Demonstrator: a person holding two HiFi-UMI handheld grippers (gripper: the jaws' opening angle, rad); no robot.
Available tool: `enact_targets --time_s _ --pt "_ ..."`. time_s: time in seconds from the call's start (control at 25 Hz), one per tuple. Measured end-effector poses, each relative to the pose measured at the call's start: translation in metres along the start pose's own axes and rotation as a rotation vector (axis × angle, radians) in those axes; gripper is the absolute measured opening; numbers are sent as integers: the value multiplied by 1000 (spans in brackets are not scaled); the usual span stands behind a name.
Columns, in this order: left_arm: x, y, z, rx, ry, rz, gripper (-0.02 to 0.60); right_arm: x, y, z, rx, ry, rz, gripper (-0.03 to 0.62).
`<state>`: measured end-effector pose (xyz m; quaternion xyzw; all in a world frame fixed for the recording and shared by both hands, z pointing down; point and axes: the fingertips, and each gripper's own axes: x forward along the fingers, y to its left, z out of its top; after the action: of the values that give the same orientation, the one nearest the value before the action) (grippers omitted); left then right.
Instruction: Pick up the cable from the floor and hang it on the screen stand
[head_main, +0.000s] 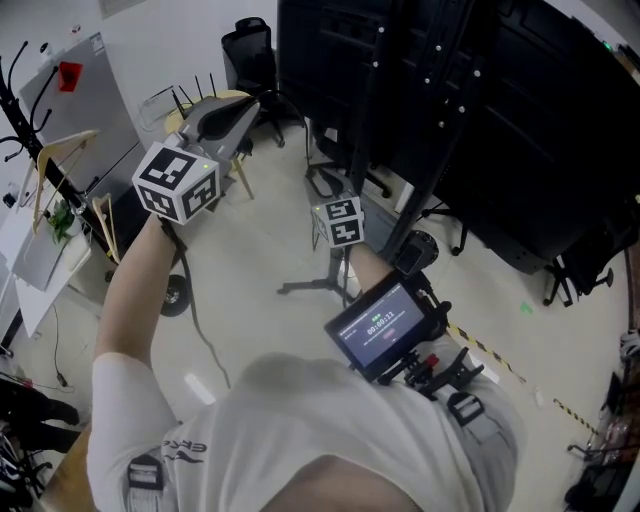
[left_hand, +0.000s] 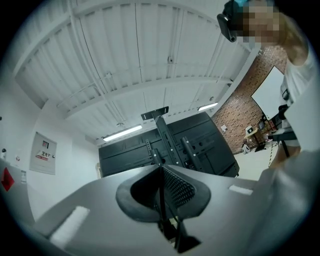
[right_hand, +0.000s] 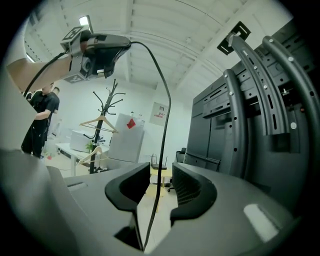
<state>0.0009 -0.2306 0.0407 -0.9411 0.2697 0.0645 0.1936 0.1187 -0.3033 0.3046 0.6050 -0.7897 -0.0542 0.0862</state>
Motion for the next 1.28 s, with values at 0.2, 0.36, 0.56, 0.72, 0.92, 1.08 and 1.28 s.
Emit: enact_targets --time_s 0.2,0.36,0.56,0.72,0.92,1.08,1.28 --pt "2 2 16 10 -27 -2 23 1 0 -8 -4 17 -4 150" --pt "1 3 24 18 -40 -2 23 1 0 -13 -6 25 -17 133" --pt "-3 7 28 21 -44 7 23 -3 1 -11 -16 14 -46 75" --pt "-4 8 21 19 -28 23 23 -17 -10 -10 -11 -2 -84 38" --pt "-2 16 5 -17 -7 37 23 -40 -36 -7 1 -11 -151 37" --pt "9 -3 0 -46 0 26 23 -83 -65 -3 5 -29 -215 37" --pt "31 -5 -25 -94 6 -15 23 -104 -94 4 5 -36 -299 37"
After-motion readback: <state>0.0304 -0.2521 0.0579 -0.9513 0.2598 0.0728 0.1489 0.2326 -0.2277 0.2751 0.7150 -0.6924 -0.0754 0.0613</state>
